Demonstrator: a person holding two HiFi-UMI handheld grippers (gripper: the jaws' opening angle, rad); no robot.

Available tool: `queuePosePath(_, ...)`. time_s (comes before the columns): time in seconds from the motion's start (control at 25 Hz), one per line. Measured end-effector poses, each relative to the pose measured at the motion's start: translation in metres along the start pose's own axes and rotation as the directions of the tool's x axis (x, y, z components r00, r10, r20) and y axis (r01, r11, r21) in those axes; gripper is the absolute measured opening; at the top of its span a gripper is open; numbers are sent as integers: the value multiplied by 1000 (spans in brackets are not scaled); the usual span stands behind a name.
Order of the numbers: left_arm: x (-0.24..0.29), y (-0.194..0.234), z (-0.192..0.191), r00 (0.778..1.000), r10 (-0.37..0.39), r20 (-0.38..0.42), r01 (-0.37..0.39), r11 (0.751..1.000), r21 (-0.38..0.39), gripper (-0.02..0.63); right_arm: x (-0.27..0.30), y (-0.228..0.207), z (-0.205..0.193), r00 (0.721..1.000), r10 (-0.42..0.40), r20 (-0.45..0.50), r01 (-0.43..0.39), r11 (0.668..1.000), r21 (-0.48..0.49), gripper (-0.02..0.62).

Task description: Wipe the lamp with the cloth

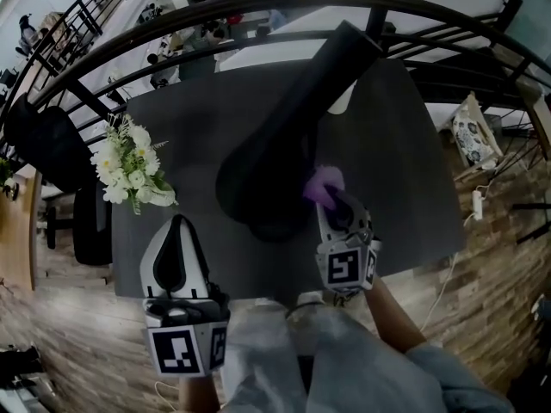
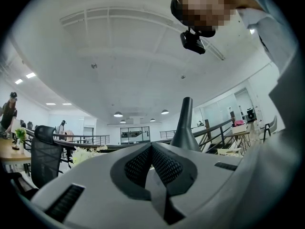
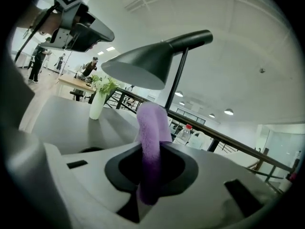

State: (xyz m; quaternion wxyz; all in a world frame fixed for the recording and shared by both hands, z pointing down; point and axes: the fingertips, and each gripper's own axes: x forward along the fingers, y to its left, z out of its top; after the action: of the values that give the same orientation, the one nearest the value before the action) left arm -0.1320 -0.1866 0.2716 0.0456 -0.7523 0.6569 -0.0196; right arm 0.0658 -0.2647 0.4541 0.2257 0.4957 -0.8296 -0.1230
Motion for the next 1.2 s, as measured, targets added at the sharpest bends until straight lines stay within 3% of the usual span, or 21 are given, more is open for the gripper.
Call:
queuePosePath(0.44, -3, 18, -13, 999, 15, -43, -15, 1000, 9, 5, 9, 64, -54, 986, 109, -125, -107, 994, 21, 53)
queuePosePath(0.72, -9, 39, -21, 997, 40, -65, -39, 999, 14, 5, 8, 121, -98, 930, 231, -285, -211, 972, 99, 52)
queuePosePath(0.88, -14, 46, -24, 996, 48, -81, -46, 999, 20, 5, 3, 151, -102, 902, 289, -321, -267, 957, 111, 52)
queuePosePath(1.2, -23, 62, -25, 996, 59, -70, -56, 998, 41, 5, 11, 196, -83, 885, 357, -300, -331, 934, 134, 52)
